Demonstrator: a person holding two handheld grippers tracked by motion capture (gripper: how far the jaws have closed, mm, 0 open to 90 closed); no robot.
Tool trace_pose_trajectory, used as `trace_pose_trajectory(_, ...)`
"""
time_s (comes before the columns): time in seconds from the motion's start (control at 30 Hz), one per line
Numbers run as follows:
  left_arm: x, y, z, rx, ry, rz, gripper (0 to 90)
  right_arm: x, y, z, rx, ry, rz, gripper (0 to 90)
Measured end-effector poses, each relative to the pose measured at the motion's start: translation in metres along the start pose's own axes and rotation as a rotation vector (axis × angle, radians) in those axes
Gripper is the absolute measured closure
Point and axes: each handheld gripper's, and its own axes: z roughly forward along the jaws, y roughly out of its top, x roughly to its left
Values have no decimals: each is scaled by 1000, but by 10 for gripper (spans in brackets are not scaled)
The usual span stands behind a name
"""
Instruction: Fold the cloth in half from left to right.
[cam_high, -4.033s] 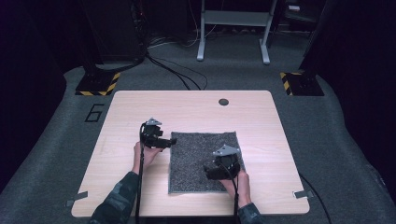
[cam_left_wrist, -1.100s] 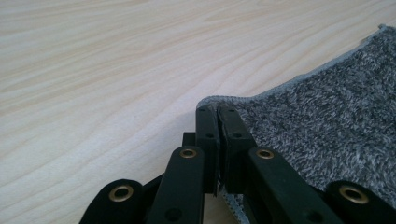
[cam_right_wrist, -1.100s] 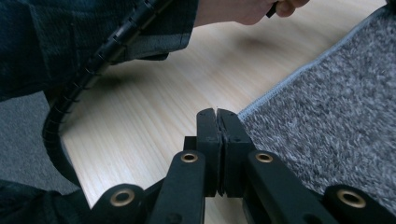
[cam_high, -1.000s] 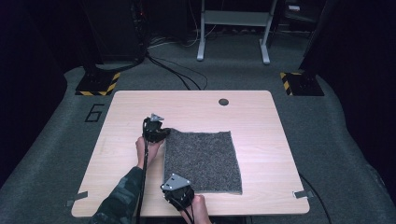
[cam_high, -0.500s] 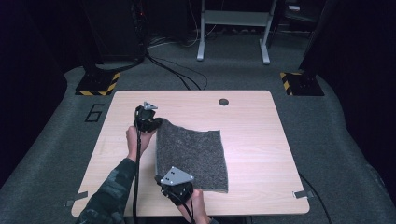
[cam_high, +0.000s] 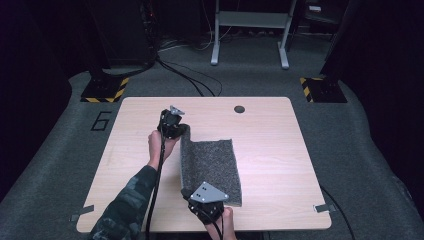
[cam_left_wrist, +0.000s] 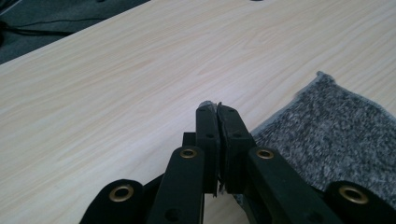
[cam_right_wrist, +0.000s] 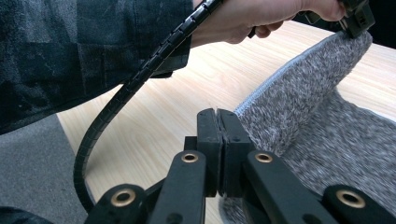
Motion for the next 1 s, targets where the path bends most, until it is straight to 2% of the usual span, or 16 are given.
trace_pose_trajectory(0.23,-14,13,9,-11,-33,15,875,-11,-5,-11,8,-39,10,888)
trace_pose_trajectory(0.37,-28,20,19,-21,-52,28,875,-19,-12,-20,26,-70,23,888)
trace_pose_trajectory(0.8,-58,32,41,-21,-93,68,874,-35,-28,-36,56,-125,42,887)
trace_pose_trajectory(1.0,-66,33,51,-14,-105,76,874,-40,-35,-40,69,-146,55,887)
